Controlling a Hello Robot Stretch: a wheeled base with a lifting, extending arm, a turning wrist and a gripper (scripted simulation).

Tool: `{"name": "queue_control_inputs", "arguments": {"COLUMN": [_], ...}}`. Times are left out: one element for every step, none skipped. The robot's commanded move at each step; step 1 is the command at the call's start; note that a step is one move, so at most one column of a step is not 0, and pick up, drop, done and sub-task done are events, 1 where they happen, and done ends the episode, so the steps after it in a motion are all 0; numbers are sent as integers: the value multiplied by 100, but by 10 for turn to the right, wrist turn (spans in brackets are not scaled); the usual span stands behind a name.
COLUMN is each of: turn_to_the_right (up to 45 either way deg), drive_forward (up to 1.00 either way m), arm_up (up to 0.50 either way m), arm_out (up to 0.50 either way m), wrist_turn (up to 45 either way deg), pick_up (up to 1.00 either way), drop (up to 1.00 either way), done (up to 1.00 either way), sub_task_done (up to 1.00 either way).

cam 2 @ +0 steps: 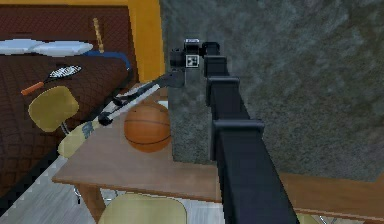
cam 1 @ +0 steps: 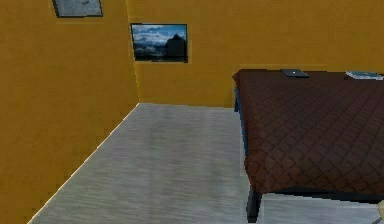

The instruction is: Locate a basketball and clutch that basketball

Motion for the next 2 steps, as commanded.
{"name": "queue_control_inputs", "arguments": {"turn_to_the_right": [0,0], "drive_forward": [0,0], "arm_up": [0,-22], "arm_out": [0,0], "wrist_turn": [420,0], "pick_up": [0,0], "drop": [0,0], "done": [0,0], "sub_task_done": [0,0]}}
